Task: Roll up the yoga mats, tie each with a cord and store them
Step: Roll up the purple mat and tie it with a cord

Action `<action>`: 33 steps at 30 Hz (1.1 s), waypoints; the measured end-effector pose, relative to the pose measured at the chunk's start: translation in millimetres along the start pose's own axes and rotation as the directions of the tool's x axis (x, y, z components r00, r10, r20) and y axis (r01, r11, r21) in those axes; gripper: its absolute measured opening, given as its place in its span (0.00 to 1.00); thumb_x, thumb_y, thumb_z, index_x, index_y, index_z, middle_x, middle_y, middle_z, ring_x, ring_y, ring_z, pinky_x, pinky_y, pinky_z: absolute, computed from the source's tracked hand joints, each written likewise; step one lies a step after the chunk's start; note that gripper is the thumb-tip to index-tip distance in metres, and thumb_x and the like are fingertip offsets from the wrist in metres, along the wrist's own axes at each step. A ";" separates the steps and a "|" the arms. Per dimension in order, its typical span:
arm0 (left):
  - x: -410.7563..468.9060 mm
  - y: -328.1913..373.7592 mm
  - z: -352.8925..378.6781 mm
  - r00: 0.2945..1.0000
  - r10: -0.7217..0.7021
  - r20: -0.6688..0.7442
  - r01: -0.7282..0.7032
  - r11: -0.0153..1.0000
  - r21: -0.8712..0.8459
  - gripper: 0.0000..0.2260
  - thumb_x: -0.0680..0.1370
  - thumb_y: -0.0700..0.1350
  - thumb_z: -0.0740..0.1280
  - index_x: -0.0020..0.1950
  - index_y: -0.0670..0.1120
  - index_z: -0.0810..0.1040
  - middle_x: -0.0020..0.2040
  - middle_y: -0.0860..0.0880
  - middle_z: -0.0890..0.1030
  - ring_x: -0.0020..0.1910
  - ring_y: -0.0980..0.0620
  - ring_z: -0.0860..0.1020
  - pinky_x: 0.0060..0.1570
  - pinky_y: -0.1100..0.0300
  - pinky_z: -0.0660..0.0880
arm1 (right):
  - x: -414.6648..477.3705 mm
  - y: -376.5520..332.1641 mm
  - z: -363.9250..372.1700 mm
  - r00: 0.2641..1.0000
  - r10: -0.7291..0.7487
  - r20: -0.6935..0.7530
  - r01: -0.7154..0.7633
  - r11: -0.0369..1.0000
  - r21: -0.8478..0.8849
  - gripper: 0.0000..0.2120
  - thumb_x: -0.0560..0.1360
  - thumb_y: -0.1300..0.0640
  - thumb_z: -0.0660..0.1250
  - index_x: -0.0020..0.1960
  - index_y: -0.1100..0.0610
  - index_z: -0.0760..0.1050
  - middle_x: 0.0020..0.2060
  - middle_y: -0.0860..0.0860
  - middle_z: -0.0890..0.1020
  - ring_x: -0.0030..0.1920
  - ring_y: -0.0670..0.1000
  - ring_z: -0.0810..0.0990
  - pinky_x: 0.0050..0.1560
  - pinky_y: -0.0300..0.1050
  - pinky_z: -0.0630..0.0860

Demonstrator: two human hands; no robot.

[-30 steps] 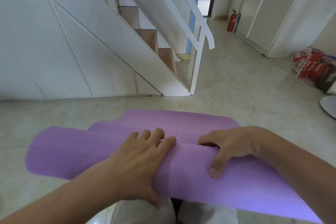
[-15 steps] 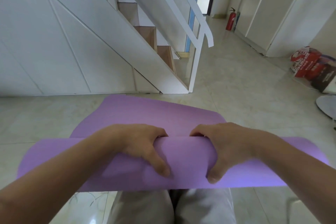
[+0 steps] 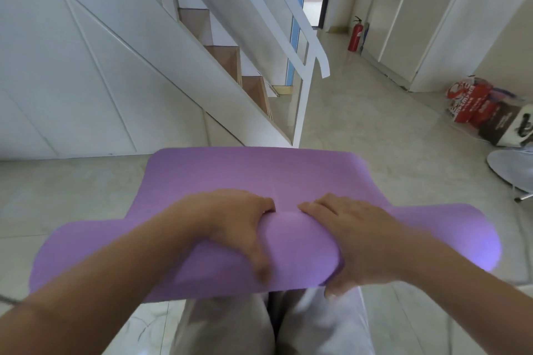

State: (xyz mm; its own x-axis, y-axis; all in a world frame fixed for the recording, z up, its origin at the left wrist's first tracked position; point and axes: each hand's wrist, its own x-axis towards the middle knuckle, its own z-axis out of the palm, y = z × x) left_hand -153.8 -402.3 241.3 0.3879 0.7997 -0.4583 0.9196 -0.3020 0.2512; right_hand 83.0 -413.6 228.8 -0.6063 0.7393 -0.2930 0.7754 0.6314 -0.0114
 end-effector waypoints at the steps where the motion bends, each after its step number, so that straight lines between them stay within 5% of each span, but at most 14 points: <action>1: 5.6 -0.4 -3.3 0.998 -0.002 0.067 0.005 0.999 -0.048 0.37 0.54 0.67 0.78 0.60 0.60 0.72 0.53 0.59 0.78 0.51 0.54 0.78 0.56 0.52 0.76 | 0.2 -1.0 2.3 1.000 0.005 -0.030 -0.004 1.000 0.022 0.57 0.55 0.30 0.74 0.76 0.42 0.50 0.66 0.41 0.65 0.64 0.47 0.69 0.65 0.45 0.67; 6: 5.7 -0.3 -14.7 0.968 -0.002 0.252 0.072 0.961 -0.266 0.34 0.55 0.66 0.77 0.59 0.58 0.77 0.53 0.60 0.82 0.52 0.55 0.82 0.57 0.51 0.79 | 4.6 19.0 -16.0 0.976 0.058 0.211 -0.132 0.925 0.357 0.43 0.48 0.34 0.77 0.59 0.33 0.62 0.53 0.36 0.77 0.53 0.43 0.77 0.58 0.46 0.74; 9: -10.1 9.9 -1.5 1.000 0.011 0.026 -0.012 0.998 0.060 0.47 0.57 0.72 0.74 0.72 0.60 0.64 0.65 0.59 0.73 0.61 0.53 0.75 0.65 0.52 0.71 | 21.7 33.8 -19.5 0.944 0.005 0.331 -0.173 0.861 0.478 0.37 0.49 0.37 0.78 0.56 0.37 0.70 0.52 0.37 0.79 0.53 0.45 0.79 0.59 0.52 0.76; 13: -19.2 29.7 38.9 0.964 0.125 -0.233 0.002 0.878 0.479 0.55 0.58 0.70 0.73 0.76 0.51 0.49 0.68 0.50 0.64 0.62 0.45 0.69 0.64 0.45 0.67 | 37.0 45.0 -21.2 0.902 -0.039 0.431 -0.264 0.738 0.620 0.30 0.54 0.41 0.78 0.55 0.45 0.77 0.51 0.45 0.84 0.52 0.51 0.84 0.59 0.59 0.78; 16: -7.1 22.9 36.6 0.956 0.103 -0.275 0.024 0.906 0.423 0.47 0.58 0.66 0.72 0.72 0.53 0.58 0.61 0.51 0.70 0.54 0.46 0.74 0.54 0.50 0.72 | 30.7 42.5 -23.6 0.954 -0.002 0.300 -0.180 0.796 0.578 0.37 0.57 0.36 0.75 0.65 0.40 0.72 0.57 0.36 0.76 0.60 0.44 0.77 0.64 0.48 0.73; 19: 8.2 11.6 5.1 0.987 0.023 -0.162 0.001 0.989 0.147 0.41 0.53 0.66 0.76 0.63 0.59 0.67 0.53 0.57 0.76 0.49 0.51 0.78 0.51 0.52 0.77 | 17.8 23.1 -21.1 1.000 0.016 0.021 -0.020 0.973 0.232 0.57 0.52 0.23 0.66 0.76 0.42 0.56 0.69 0.38 0.63 0.70 0.43 0.63 0.71 0.46 0.63; 21: 27.8 2.8 -17.4 0.998 -0.051 0.029 0.053 0.995 -0.085 0.41 0.50 0.63 0.79 0.61 0.61 0.71 0.53 0.59 0.79 0.50 0.53 0.79 0.53 0.51 0.78 | 17.2 8.1 -1.4 0.987 -0.020 -0.158 0.004 0.995 -0.103 0.63 0.50 0.21 0.61 0.78 0.51 0.55 0.71 0.49 0.65 0.68 0.52 0.68 0.69 0.53 0.69; 24: 51.1 -2.9 -38.6 0.970 -0.067 0.235 0.118 0.971 -0.210 0.41 0.49 0.59 0.82 0.61 0.58 0.74 0.55 0.57 0.81 0.52 0.50 0.82 0.55 0.49 0.80 | 29.5 5.2 17.2 0.940 -0.040 -0.338 -0.006 0.991 -0.132 0.60 0.47 0.26 0.69 0.72 0.57 0.64 0.61 0.53 0.78 0.56 0.55 0.80 0.54 0.53 0.79; 28: 51.5 1.3 -51.9 0.976 -0.061 0.211 0.110 0.968 -0.225 0.36 0.60 0.57 0.82 0.65 0.56 0.73 0.60 0.55 0.80 0.55 0.49 0.81 0.58 0.49 0.78 | 40.8 19.5 -9.2 0.984 0.037 -0.175 -0.033 0.999 0.027 0.52 0.56 0.35 0.74 0.74 0.45 0.57 0.67 0.42 0.72 0.64 0.48 0.74 0.63 0.46 0.71; 33: 8.9 19.0 -21.7 0.982 0.060 -0.180 0.005 0.941 0.339 0.60 0.54 0.69 0.77 0.77 0.55 0.49 0.71 0.53 0.64 0.67 0.48 0.67 0.68 0.44 0.64 | 55.1 43.5 -38.4 0.994 0.104 0.024 -0.106 0.943 0.315 0.44 0.51 0.39 0.78 0.63 0.36 0.62 0.51 0.38 0.78 0.50 0.44 0.78 0.53 0.46 0.76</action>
State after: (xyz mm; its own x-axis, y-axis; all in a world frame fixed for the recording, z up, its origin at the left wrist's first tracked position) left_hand -134.2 -389.7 260.4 0.4243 0.8607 -0.2814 0.8883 -0.4559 -0.0550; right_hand 76.5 -336.5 248.8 -0.5181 0.7949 -0.3156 0.8512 0.4434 -0.2807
